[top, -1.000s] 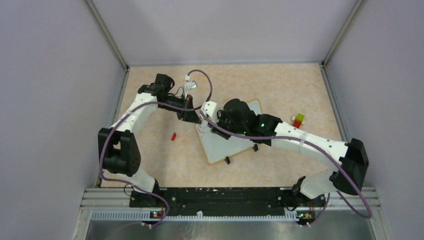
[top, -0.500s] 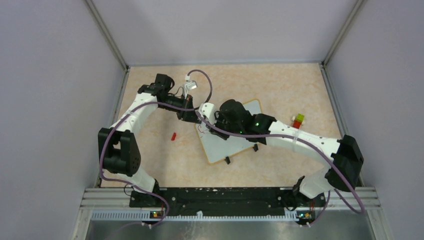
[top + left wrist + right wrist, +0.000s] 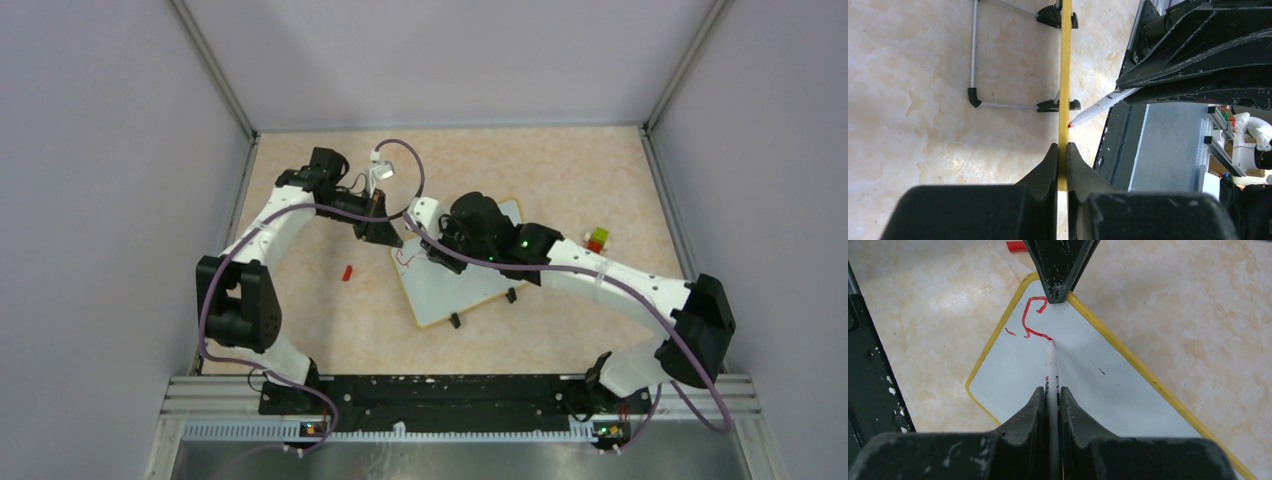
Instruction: Write a sentence on the whiteboard
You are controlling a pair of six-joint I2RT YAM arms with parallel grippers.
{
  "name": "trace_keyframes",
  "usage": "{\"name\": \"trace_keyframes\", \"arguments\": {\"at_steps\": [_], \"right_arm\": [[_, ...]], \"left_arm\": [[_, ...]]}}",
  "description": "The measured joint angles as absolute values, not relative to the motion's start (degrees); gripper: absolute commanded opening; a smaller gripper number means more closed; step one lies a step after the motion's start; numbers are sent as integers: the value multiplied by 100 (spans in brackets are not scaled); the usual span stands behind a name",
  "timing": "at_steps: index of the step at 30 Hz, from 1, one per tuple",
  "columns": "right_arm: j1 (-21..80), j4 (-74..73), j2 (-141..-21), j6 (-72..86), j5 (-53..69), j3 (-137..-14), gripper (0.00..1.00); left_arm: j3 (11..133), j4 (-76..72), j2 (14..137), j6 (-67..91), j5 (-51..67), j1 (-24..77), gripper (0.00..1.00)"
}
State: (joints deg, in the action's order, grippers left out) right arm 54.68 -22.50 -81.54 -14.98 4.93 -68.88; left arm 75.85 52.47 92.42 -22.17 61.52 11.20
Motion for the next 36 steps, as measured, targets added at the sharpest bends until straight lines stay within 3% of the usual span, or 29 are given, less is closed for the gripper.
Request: {"name": "trace_keyframes", "arguments": {"at_steps": [36], "right_arm": [[5649,-2204,-8221,-1496,543,-6768,0]], "left_arm": [[7585,5253,9242,-2220,6154,1120,0]]}}
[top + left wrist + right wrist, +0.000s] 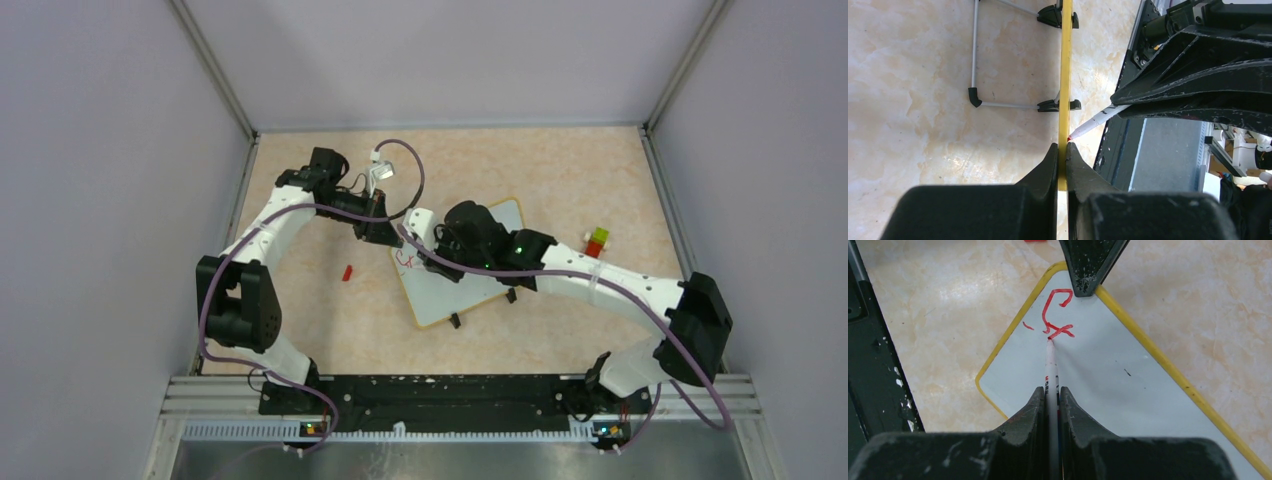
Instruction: Write a sentence on the whiteboard
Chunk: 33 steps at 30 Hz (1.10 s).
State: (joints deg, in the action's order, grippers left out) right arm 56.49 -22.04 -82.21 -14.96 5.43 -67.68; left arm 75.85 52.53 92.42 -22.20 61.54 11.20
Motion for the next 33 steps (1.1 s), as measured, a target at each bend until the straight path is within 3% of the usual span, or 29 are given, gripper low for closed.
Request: {"name": "trace_keyframes", "arguments": {"at_steps": [33], "right_arm": [[5594,-2320,-8031,-1544,281,-6801,0]], "left_arm": [[7585,5258,9242,-2215,6178,1122,0]]}}
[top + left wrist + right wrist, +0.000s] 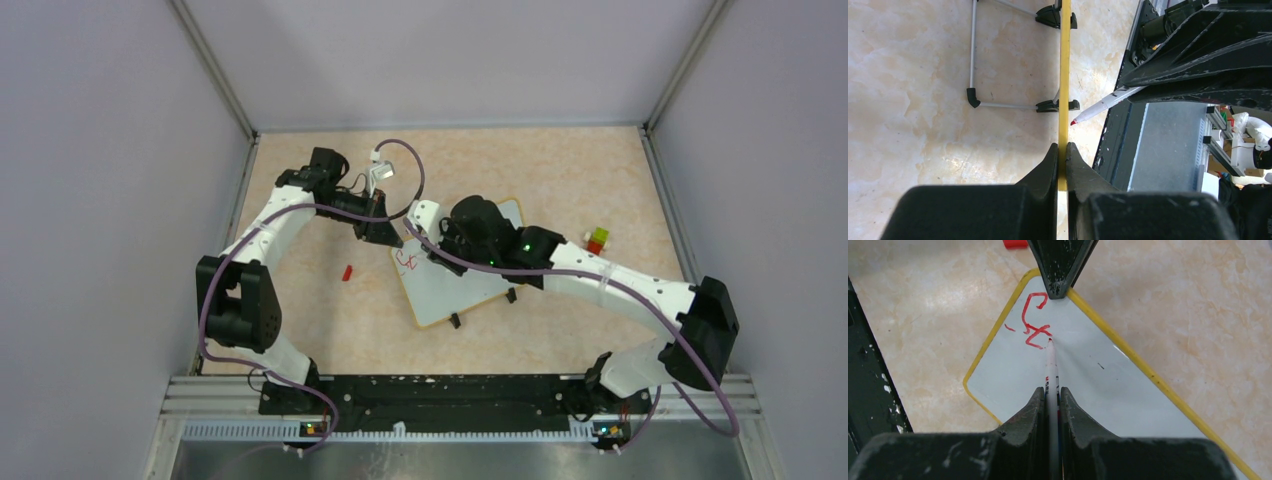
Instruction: Write a sentence on the whiteboard
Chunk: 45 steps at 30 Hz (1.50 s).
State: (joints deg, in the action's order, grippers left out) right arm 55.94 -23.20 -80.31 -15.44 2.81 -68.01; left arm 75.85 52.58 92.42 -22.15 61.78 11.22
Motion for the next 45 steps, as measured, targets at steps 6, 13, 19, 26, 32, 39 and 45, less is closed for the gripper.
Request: {"name": "trace_keyframes", "arguments": {"at_steps": [6,13,19,26,32,39,45], "right_arm": [[5572,-2231,-8031,-1544,270,-6879,0],[5568,-2231,-8034,-1588,193,-6879,0],[5568,-2222,-8034,-1643,134,-6818,0],[5568,-2244,-8031,-1640,281,-6598,0],[5572,-2255,-8016,-1638,355,-6525,0],[5568,-2248,-8018,-1638,353,-6536,0],[5459,-2274,-8034,-1625,388,-6650,0]], "left_arm": [[7585,5258,9242,-2215,6184,1120,0],[7585,5258,9242,-2215,6187,1120,0],[7585,5258,9242,-2215,6184,1122,0],[7585,5240,9242,-2217,6117,1120,0],[7585,5238,9242,-2217,6117,1120,0],[7585,5238,9242,-2215,6119,1120,0],[7585,5229,9242,-2217,6117,1120,0]]}}
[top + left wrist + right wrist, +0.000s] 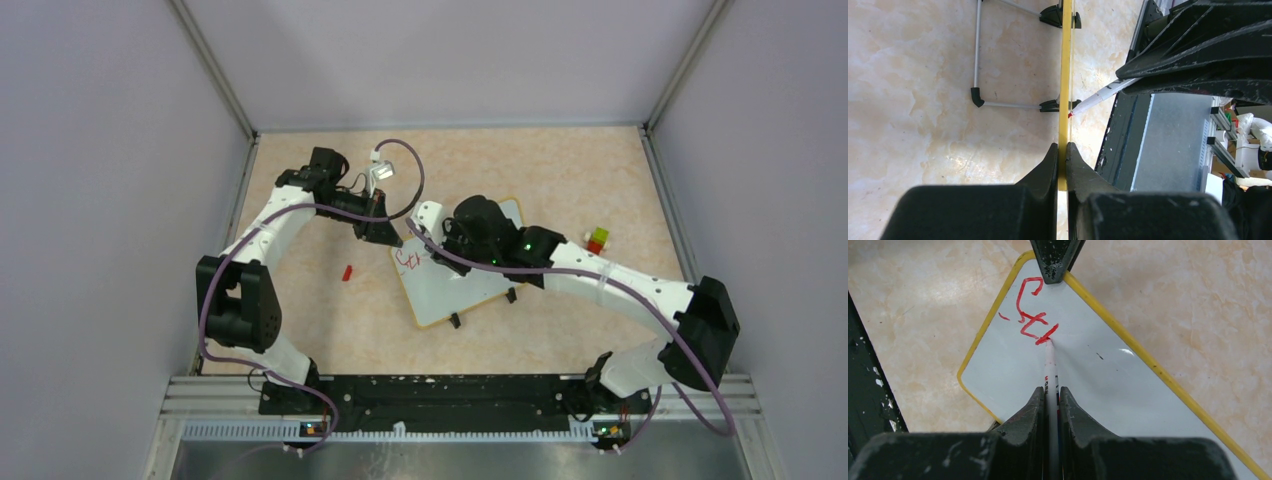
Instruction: Write a sentence on the whiteboard
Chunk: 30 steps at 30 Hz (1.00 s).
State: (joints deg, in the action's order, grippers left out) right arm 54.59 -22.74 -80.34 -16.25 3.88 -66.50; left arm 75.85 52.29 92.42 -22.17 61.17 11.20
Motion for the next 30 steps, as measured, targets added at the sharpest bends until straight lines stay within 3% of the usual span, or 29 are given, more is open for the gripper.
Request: {"name": "trace_keyframes", "arguments": {"at_steps": [30], "right_arm": [[5306,-2460,-7669,-1625,449,-6713,0]], "left_arm": [[7588,5240,9242,-2213,6147,1122,0]]}}
